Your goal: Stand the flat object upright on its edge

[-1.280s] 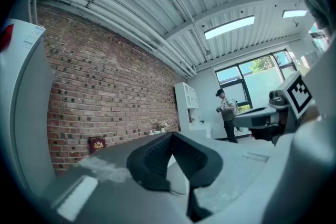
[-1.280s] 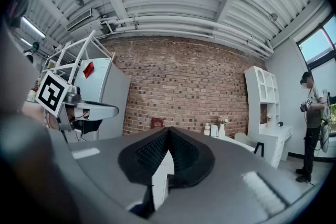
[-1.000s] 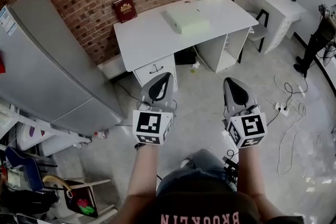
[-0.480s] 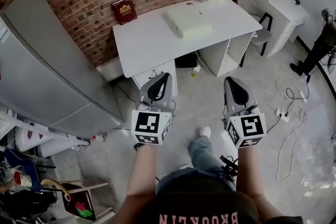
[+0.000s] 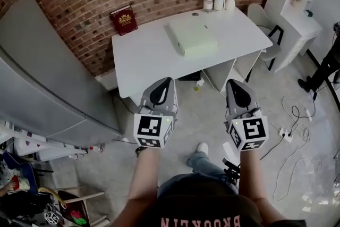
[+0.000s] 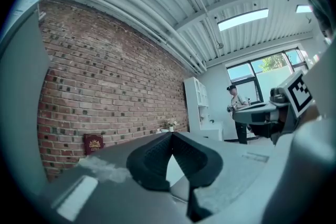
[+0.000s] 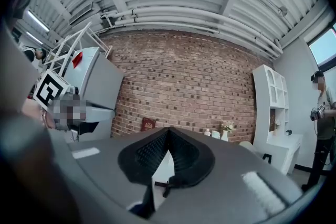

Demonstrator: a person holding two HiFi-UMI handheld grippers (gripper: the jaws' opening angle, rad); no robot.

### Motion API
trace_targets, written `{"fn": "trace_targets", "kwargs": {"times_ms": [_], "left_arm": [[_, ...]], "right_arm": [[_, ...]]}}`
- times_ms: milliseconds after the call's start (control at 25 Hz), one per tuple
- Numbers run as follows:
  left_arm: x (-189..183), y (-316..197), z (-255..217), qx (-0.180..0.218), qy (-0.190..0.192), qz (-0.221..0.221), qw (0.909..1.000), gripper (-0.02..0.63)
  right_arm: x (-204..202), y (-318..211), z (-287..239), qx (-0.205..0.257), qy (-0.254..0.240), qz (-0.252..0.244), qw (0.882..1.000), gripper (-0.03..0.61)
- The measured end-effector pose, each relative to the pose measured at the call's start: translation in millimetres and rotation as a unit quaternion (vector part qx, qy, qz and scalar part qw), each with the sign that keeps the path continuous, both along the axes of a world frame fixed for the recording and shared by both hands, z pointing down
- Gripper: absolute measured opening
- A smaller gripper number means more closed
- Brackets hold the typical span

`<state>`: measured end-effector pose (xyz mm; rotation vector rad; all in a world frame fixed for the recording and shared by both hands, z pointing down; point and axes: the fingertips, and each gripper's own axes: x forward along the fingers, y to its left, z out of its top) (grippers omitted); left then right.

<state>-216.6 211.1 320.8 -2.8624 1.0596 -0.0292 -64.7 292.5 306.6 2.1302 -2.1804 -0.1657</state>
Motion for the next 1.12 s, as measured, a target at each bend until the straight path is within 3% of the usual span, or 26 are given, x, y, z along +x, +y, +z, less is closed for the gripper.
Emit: {"fn": "trace_targets", "kwargs": {"times_ms": [480, 1120], "left_arm": [[83.0, -104.8, -11.6, -0.015, 0.033, -0.043, 0.9984, -0.006], [137.0, -193.5, 12.3, -0.027, 0.009, -0.037, 0.9989, -0.006]], "right_arm": [[100.8, -104.0, -4.1, -0.007, -0.006, -0.030, 1.000, -0.003], [151.1, -194.6, 15.3, -0.023, -0.012, -0.034, 0.999, -0.003]]}}
